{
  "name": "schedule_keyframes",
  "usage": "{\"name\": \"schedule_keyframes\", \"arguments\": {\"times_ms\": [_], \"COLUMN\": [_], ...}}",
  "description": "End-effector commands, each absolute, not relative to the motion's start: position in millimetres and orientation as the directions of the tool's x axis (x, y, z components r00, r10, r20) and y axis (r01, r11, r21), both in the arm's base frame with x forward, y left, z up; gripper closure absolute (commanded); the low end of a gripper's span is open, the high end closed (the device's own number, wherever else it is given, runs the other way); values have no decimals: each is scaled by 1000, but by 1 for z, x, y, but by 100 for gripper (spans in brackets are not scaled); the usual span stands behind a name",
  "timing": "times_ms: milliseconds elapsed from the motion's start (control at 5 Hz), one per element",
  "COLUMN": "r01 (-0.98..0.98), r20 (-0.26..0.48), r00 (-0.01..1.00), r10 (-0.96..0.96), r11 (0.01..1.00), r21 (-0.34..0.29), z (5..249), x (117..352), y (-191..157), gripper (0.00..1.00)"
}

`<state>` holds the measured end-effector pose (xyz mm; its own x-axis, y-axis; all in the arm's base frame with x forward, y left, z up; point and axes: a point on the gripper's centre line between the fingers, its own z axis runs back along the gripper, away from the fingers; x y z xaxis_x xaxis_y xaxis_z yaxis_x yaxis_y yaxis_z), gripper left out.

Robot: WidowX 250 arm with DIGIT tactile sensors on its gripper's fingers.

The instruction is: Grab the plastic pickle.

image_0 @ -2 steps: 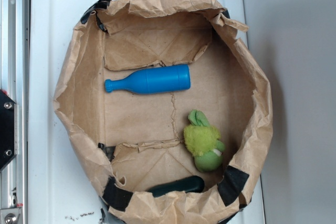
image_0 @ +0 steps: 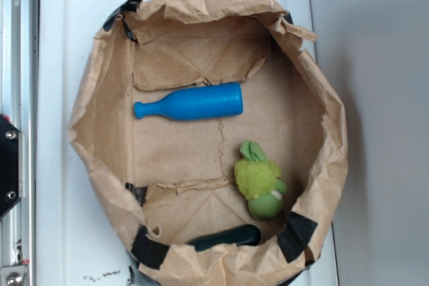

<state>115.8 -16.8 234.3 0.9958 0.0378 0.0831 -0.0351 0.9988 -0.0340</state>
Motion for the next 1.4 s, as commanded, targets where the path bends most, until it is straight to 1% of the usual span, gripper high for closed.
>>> {"name": "schedule_keyframes", "arguments": {"times_ms": [0,200,400,600,800,1200], "r01": [-144,-202,-283,-315,-239,-239], "r20": [114,132,168,142,155,155], "r00": [983,969,934,928,953,953], "r10": [147,206,314,345,261,261], "r11": [989,978,941,928,959,959], "r21": [-34,-48,-184,-197,-150,-150], "z": [227,221,193,167,167,167], "x": [217,267,279,274,225,225], "y": [-25,-14,9,27,48,48], "gripper": [0,0,0,0,0,0]}}
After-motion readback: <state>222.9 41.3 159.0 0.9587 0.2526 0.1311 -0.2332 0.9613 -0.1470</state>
